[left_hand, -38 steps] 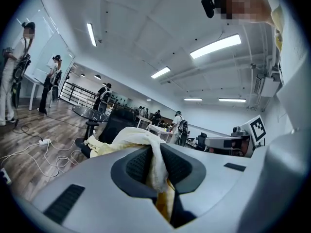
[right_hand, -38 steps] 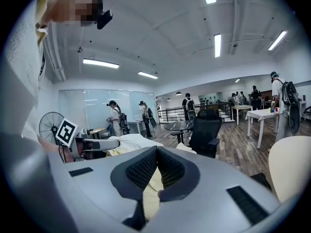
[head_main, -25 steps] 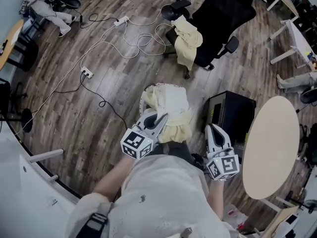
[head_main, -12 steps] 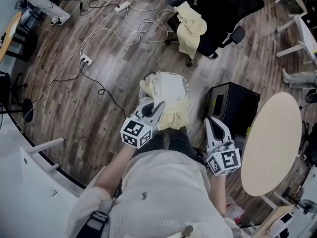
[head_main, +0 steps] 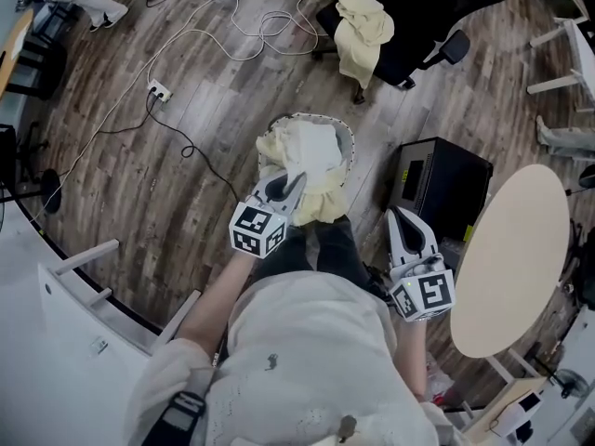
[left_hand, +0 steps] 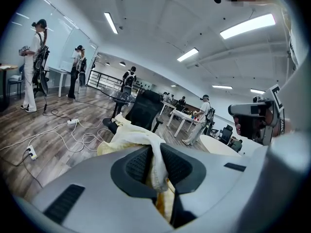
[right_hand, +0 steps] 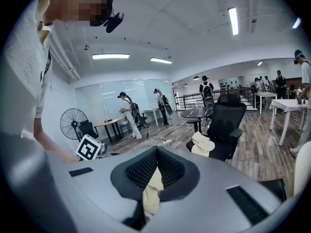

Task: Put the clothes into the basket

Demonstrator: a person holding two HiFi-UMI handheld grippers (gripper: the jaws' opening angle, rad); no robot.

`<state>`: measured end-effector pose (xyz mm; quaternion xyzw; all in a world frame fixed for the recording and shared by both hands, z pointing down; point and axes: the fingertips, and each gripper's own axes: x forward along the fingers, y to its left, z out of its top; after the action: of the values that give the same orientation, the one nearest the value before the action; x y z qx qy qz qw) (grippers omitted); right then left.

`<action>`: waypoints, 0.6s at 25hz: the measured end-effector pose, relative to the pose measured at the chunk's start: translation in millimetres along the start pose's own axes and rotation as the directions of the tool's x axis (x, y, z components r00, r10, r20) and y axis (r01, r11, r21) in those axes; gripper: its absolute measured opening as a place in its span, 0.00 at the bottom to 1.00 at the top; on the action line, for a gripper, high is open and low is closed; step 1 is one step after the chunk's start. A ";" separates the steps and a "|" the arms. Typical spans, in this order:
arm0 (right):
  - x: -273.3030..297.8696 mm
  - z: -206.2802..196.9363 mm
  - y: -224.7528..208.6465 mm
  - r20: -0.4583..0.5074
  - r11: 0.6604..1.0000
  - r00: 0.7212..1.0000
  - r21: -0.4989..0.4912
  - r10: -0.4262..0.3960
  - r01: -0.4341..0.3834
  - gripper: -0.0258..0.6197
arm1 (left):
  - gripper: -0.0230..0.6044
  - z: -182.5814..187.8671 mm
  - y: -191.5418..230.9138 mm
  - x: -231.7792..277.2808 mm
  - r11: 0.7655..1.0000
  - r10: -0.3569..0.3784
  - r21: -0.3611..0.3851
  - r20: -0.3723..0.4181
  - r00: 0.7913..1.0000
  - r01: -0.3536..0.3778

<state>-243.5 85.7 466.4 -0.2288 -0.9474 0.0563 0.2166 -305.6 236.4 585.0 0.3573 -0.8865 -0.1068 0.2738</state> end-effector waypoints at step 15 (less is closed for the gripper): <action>22.5 -20.8 -20.3 -0.048 1.000 0.999 0.010 0.023 -0.023 0.05 | 0.13 -58.1 42.5 53.5 0.997 0.065 -0.033 -0.110 0.992 -0.069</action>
<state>-260.8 78.2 498.0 -0.2399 -0.9389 0.0579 0.2398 -329.2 230.4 671.3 0.3277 -0.8797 -0.0941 0.3314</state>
